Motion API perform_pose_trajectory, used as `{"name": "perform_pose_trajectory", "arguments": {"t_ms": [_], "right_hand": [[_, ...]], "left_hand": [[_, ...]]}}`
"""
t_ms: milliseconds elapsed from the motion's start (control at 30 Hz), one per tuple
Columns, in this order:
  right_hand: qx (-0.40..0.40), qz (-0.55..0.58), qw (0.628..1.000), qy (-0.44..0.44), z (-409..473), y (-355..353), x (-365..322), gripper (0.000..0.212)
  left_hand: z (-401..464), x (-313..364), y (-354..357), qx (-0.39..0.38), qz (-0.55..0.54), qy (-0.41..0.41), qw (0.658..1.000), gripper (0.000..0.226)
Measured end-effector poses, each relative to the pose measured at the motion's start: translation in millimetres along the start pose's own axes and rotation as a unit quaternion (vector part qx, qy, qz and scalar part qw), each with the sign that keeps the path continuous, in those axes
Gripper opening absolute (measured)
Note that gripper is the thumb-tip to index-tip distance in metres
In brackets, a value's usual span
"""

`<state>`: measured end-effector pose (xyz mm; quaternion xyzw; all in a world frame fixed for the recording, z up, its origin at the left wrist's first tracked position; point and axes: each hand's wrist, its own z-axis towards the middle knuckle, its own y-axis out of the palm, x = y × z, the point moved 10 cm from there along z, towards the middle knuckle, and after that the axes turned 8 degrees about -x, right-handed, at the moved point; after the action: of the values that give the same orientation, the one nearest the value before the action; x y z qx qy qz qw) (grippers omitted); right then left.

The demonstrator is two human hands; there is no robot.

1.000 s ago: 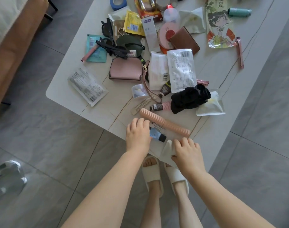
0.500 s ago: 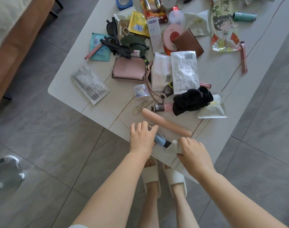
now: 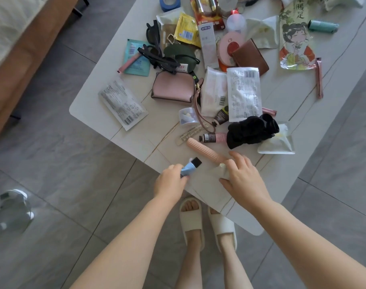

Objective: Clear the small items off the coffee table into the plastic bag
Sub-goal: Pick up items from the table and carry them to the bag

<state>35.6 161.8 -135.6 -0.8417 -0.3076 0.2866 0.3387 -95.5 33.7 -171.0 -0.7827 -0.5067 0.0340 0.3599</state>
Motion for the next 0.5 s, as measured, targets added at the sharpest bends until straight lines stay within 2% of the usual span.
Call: {"name": "perform_pose_trajectory", "arguments": {"t_ms": [100,267,400,500], "right_hand": [[-0.002,0.018,1.000,0.003,16.3,0.6,-7.9,0.050],[-0.019,0.026,0.998,0.050,35.7,4.7,-11.2,0.065],[-0.014,0.003,0.996,0.089,42.1,5.0,-10.7,0.062],[-0.029,0.005,0.992,0.121,41.4,9.4,-7.6,0.049]], "left_hand": [[-3.5,-20.1,-4.1,-0.011,-0.162,-0.038,0.986,0.024],[-8.5,-35.1,-3.8,-0.011,-0.373,-0.075,0.925,0.015],[-11.7,-37.7,3.9,-0.018,-0.492,-0.123,0.862,0.007],[-14.5,-37.0,5.0,-0.012,-0.560,-0.126,0.819,0.009]]}}
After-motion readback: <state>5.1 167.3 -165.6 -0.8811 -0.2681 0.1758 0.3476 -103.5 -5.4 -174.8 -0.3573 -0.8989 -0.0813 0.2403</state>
